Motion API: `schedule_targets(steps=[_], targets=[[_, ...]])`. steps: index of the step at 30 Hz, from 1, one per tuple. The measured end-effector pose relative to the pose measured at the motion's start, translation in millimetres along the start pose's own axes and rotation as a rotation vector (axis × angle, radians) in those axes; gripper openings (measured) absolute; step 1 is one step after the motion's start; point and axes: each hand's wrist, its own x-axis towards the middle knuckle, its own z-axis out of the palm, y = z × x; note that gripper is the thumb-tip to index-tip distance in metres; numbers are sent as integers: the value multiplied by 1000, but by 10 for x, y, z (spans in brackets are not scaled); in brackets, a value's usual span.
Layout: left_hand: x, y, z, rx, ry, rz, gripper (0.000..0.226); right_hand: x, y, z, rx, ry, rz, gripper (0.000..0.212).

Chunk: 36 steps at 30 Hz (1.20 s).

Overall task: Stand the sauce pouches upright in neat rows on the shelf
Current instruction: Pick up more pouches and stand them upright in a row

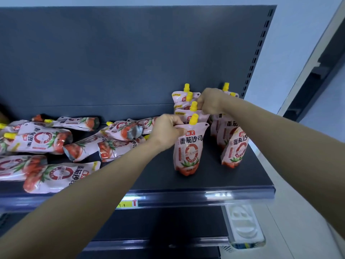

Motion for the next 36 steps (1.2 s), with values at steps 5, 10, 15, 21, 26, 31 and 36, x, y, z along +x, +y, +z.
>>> schedule_targets(steps=[5,10,15,21,26,31,36], targets=[[11,23,147,35,-5,22,26,20,85,-19,29,14,-20,31],[12,39,40,133,-167,-14,14,14,95,-87,55,33,-31,31],[-5,93,13,165,-189,-19,11,27,4,-111,77,63,-74,29],[-20,87,-38,117,-278,-48,11,34,-115,-128,82,109,-104,29],[-62,111,-373,60,-308,11,25,34,-300,-153,60,138,-148,30],[-34,-60,-994,104,-131,-15,20,99,-656,-183,57,225,-226,31],[-54,-383,-1501,184,54,-44,15,207,-1114,13,15,148,-335,25]])
